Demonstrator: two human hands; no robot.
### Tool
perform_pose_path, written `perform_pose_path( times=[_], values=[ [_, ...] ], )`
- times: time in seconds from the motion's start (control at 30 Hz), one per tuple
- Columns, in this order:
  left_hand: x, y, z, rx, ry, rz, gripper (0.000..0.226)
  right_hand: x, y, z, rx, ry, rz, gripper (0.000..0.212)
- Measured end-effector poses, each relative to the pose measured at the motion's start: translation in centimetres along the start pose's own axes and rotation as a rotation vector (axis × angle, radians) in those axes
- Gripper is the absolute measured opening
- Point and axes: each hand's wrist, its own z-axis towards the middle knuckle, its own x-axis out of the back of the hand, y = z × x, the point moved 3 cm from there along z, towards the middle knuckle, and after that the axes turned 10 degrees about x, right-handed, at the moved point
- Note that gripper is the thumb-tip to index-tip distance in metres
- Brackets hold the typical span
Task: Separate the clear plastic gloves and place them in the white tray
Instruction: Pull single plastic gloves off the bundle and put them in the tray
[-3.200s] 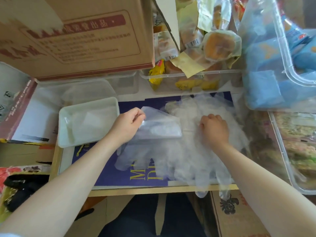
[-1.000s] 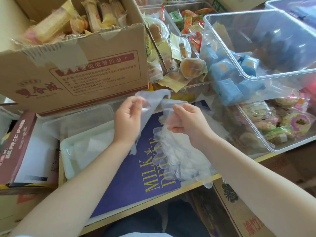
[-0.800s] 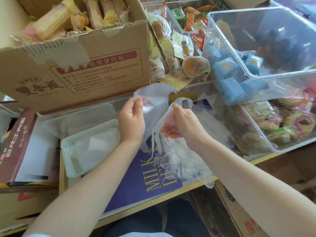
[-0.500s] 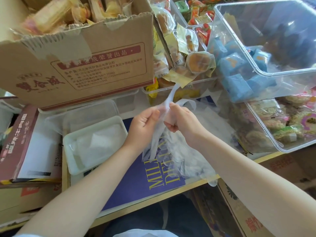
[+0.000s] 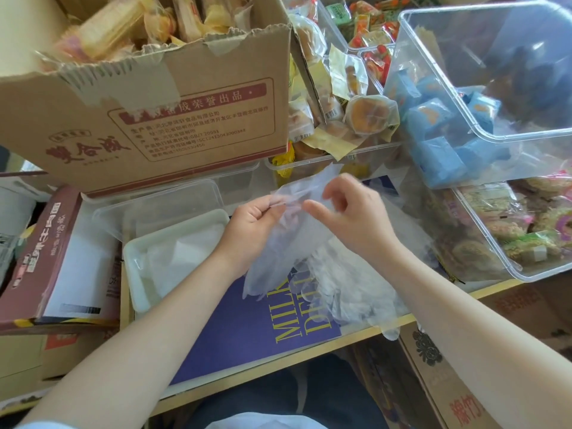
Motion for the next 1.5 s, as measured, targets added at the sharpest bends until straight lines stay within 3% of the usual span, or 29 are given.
perform_pose_path(
  times=[0.03, 0.1, 0.2, 0.3, 0.4, 0.5, 0.6, 0.77, 0.87, 1.0, 1.13, 1.27, 1.4, 1.5],
  values=[
    [0.2, 0.1, 0.1, 0.008, -0.02, 0.011, 0.019, 0.5, 0.1, -0.1, 0.1, 0.1, -0.16, 0.043],
    [0.3, 0.5, 0.0, 0.004, -0.105, 0.058, 0.016, 0.8, -0.3, -0.1, 0.265, 0.161, -0.342, 0.059],
    [-0.4, 1.7, -0.7, -0.074, -0.245, 0.194, 0.018, 0.5, -0.9, 0.7, 0.451, -0.08, -0.456, 0.07],
    [-0.9, 2.6, -0.9, -0.141, -0.321, 0.245, 0.02, 0.6, -1.1, 1.5, 0.403, -0.337, -0.245, 0.056],
    [-0.2, 2.7, -0.7, -0.14, -0.288, 0.371, 0.021, 0.7, -0.2, 1.4, 0.285, -0.384, -0.003, 0.024],
    [1.0, 1.8, -0.7, -0.052, -0.296, 0.441, 0.017, 0.8, 1.3, 0.9, 0.061, -0.387, 0.153, 0.026],
    [2.0, 0.5, -0.9, -0.001, -0.346, 0.683, 0.016, 1.0, 2.2, 0.5, -0.054, -0.393, 0.222, 0.022],
    [3.8, -0.3, -1.5, 0.212, -0.421, 0.926, 0.04, 1.2, 2.9, 0.1, -0.139, -0.419, 0.284, 0.024],
    [3.3, -0.3, -1.4, 0.244, -0.398, 1.03, 0.022, 0.7, 2.6, -0.3, -0.151, -0.445, 0.274, 0.029],
    [0.6, 0.3, -0.9, 0.028, -0.26, 0.916, 0.014, -0.3, 1.8, -0.4, -0.146, -0.494, 0.252, 0.025],
    [-1.0, 0.0, -0.6, -0.063, -0.223, 0.726, 0.024, -0.4, 1.7, -0.6, -0.22, -0.508, 0.377, 0.025],
    [-1.1, -1.2, -0.3, 0.084, -0.287, 0.429, 0.018, 0.9, 3.6, -1.1, -0.453, -0.518, 0.518, 0.027],
    [-0.6, -3.9, 0.7, 0.293, -0.191, 0.114, 0.028, 1.0, 6.8, -3.3, -0.797, -0.422, 1.046, 0.052],
    [-1.1, -6.9, 1.9, 0.404, -0.117, 0.1, 0.027, -0.6, 9.8, -5.6, -0.879, -0.542, 0.831, 0.057]
  ],
)
